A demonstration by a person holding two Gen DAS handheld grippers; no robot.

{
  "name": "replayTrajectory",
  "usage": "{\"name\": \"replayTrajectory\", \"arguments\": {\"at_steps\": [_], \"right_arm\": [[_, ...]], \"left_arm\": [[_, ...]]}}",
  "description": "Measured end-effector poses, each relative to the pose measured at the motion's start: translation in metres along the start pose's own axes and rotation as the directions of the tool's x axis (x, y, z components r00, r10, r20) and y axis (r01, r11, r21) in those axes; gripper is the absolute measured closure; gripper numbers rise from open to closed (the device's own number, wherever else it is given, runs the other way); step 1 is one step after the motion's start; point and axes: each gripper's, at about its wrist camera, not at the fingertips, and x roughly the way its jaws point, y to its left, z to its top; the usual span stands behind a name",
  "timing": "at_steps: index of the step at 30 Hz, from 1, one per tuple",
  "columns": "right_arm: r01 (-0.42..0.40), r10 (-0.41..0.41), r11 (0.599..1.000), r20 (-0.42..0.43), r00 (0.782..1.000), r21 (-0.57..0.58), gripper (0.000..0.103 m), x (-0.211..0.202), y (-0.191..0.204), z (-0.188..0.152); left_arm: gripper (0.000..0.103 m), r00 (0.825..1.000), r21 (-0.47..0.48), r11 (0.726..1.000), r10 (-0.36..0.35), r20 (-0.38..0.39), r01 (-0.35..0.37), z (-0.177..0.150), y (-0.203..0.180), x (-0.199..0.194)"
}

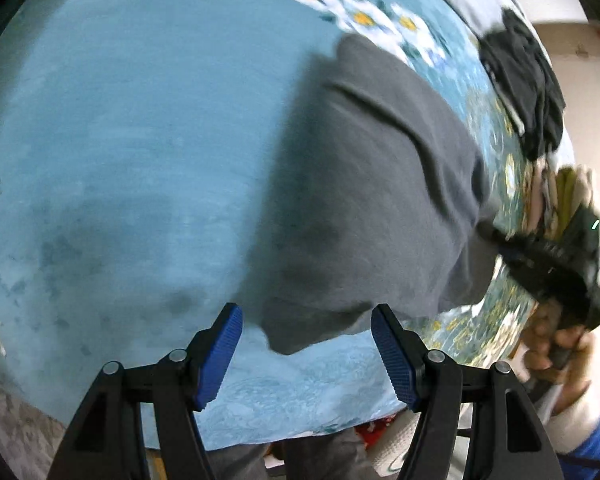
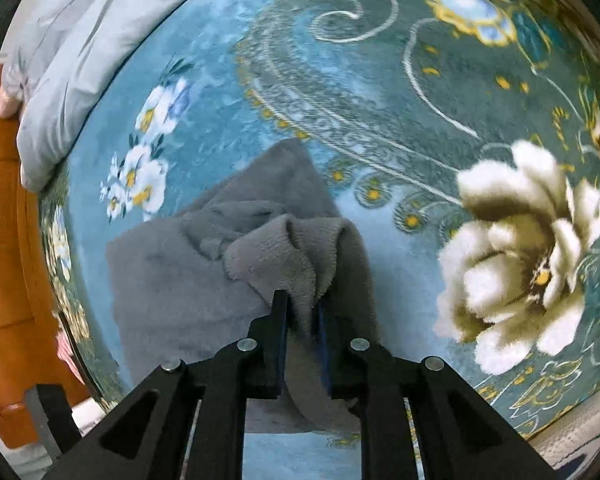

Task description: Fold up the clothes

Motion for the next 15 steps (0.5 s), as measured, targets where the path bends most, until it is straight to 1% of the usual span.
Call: {"name": "replayTrajectory", "arguments": {"at_steps": [2,3,5,7,8,9,11,14,15], "right_arm": [[0.007,-0.007,1.0,0.002,1.0,-0.002,0.08,-0.002,-0.002,-0.001],[0.017,-0.017,1.0,0.005,1.0,-0.017,0.073,-0.005,-0.001,-0.002],[0.025,-0.025,0.997,0.012,1.0,-0.073,0.066,-0.012,0.005,-0.003],[0.003,0.0,0.992,0.024,1.0,-0.127,0.039,-0.017,0.007,-0.006],[-0.017,0.021,0.99,0.029,0.999,-0.138,0.034,-0.017,0.004,-0.008],[-0.036,0.041,0.989,0.035,0.999,-0.145,0.031,-0.016,0.001,-0.009],[-0.054,0.059,0.99,0.037,0.998,-0.128,0.031,-0.01,-0.01,-0.011],[-0.107,0.109,0.992,0.026,0.994,-0.064,0.031,0.006,-0.029,-0.011],[-0.139,0.141,0.989,0.022,0.99,-0.049,0.031,0.009,-0.035,-0.011]], "left_arm": [[0.032,1.0,-0.011,1.0,0.008,0.019,-0.007,0.008,0.0,-0.002],[0.032,1.0,-0.014,1.0,0.014,0.026,-0.013,0.014,-0.002,-0.002],[0.032,0.999,-0.01,1.0,0.016,0.04,-0.015,0.025,-0.008,-0.001],[0.032,0.999,0.0,1.0,0.01,0.053,-0.01,0.036,-0.011,0.0],[0.031,0.998,0.012,1.0,-0.006,0.063,0.005,0.042,-0.013,0.002],[0.031,0.997,0.023,0.999,-0.025,0.071,0.024,0.048,-0.015,0.005],[0.031,0.994,0.047,0.996,-0.083,0.068,0.08,0.056,-0.017,0.017],[0.03,0.991,0.072,0.989,-0.132,0.03,0.129,0.073,-0.007,0.032],[0.03,0.989,0.076,0.986,-0.149,0.02,0.147,0.076,-0.006,0.036]]}}
